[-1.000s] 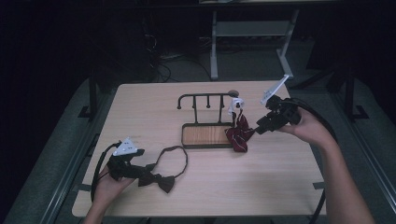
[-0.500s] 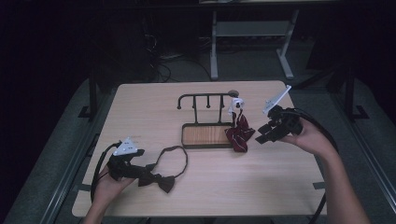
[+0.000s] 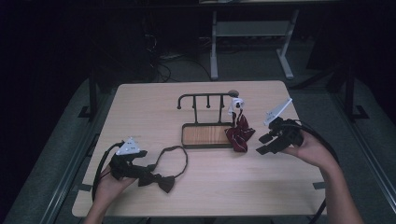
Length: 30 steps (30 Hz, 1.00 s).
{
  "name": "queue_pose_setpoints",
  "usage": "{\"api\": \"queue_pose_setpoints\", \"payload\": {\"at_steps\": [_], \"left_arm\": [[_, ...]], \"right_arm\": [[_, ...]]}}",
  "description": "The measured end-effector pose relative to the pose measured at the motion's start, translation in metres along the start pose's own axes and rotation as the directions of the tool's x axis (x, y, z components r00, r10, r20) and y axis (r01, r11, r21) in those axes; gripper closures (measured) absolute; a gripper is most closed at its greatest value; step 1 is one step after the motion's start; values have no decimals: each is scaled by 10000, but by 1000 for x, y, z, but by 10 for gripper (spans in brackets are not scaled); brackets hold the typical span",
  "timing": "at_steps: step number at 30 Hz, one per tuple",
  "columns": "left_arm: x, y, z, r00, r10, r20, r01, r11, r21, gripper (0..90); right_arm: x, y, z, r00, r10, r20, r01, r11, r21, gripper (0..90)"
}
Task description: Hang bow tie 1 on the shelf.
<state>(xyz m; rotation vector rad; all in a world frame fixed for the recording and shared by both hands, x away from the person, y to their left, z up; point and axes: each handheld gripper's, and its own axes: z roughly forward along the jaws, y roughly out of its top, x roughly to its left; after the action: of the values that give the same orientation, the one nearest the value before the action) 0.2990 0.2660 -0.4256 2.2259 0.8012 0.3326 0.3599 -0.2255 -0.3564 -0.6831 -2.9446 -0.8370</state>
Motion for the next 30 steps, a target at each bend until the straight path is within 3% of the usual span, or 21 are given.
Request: {"api": "queue_pose_setpoints", "payload": {"at_steps": [11, 21, 30], "left_arm": [[1, 12, 2, 9992, -186, 348, 182, 9997, 134, 336], [4, 27, 6, 9992, 53, 400, -71, 9989, 474, 364], [4, 33, 14, 9987, 21, 500, -63, 9964, 848, 368]], "right_arm": [[12, -22, 12, 9999, -109, 85, 110, 9999, -107, 450], [23, -32, 19, 9999, 24, 169, -22, 9999, -107, 412], [27, -40, 30, 9997, -78, 243, 82, 9998, -183, 403]]}}
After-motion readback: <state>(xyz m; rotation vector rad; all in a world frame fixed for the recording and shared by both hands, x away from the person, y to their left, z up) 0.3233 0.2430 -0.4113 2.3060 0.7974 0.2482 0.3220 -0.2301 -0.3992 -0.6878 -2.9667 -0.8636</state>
